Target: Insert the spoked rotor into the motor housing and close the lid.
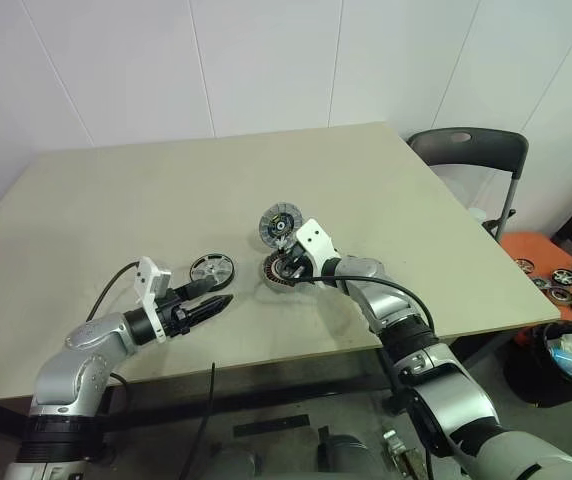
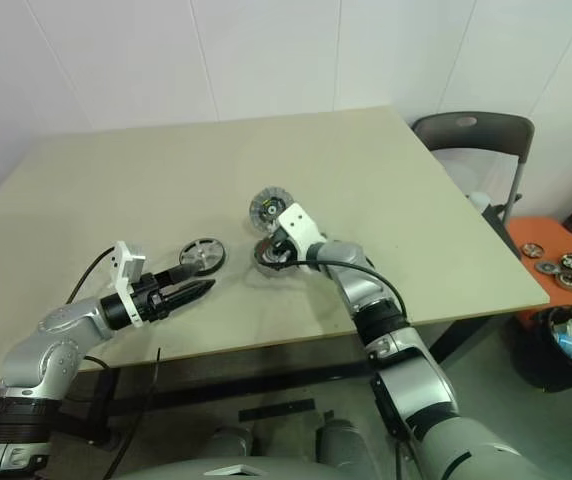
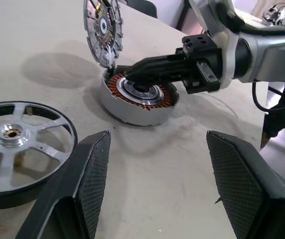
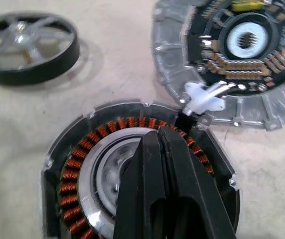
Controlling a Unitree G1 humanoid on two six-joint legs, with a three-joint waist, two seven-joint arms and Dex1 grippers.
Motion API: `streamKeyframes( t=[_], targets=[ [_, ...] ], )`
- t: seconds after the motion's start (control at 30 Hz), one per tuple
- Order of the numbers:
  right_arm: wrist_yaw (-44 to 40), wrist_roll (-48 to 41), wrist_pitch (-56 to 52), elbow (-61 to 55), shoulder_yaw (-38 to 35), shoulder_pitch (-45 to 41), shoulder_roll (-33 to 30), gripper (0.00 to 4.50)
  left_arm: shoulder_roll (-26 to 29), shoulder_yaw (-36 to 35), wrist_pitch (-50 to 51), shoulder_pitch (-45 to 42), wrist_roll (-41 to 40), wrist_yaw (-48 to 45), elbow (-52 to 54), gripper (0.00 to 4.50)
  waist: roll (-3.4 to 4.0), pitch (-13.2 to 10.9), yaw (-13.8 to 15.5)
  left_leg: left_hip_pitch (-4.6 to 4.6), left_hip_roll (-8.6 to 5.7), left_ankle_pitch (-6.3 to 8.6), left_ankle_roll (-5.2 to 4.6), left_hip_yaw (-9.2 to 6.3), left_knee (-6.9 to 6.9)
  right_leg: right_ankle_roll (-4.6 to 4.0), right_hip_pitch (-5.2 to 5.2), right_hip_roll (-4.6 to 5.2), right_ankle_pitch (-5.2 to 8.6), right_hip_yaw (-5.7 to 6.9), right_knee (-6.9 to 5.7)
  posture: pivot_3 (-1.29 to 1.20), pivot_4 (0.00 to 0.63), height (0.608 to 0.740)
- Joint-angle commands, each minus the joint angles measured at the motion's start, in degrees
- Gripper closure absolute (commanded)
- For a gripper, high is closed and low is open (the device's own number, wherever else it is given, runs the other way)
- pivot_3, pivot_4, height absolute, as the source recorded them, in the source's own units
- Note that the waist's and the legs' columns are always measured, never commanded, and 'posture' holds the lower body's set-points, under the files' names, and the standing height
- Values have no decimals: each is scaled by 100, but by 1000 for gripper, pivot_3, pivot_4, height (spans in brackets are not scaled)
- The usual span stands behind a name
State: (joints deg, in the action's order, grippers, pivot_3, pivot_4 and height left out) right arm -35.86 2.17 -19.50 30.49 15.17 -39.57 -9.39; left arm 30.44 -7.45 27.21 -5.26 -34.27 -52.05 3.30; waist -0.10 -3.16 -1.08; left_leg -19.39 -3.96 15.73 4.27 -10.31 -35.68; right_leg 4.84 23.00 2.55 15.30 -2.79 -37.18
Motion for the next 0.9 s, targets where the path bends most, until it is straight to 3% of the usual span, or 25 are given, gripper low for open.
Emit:
streamKeyframes(
  t=[0.03,0.37,0.5,0.63,0.9],
  targets=[
    [-318,368,-227,77,460,250,-245,4483,41,-146,-75,-6,-13,26,125,1253,-2,3,7,1,0,0,0,-1,0,0,-2,0,0,0,0,0,0,740],
    [-264,582,-136,183,564,178,-367,4483,6,-159,-119,39,-13,59,134,1253,-11,21,17,60,0,0,0,-1,-7,2,-65,1,28,1,3,0,0,740],
    [37,135,382,85,14,110,-78,4483,8,-147,-133,-22,-9,35,62,1253,-11,20,17,69,0,0,0,-1,-6,2,-72,1,29,1,2,0,0,740],
    [581,-517,1014,-52,-885,-156,360,4483,4,-133,-128,-54,-12,16,31,1253,-4,11,3,24,2,0,0,-2,-6,6,-28,-1,18,0,-1,0,0,740],
    [450,-279,1222,160,-684,-120,327,4483,-27,-113,-132,-104,-3,14,-6,1253,-5,12,-8,-11,2,0,-1,3,28,1,28,2,-1,-6,4,0,0,740]
  ],
)
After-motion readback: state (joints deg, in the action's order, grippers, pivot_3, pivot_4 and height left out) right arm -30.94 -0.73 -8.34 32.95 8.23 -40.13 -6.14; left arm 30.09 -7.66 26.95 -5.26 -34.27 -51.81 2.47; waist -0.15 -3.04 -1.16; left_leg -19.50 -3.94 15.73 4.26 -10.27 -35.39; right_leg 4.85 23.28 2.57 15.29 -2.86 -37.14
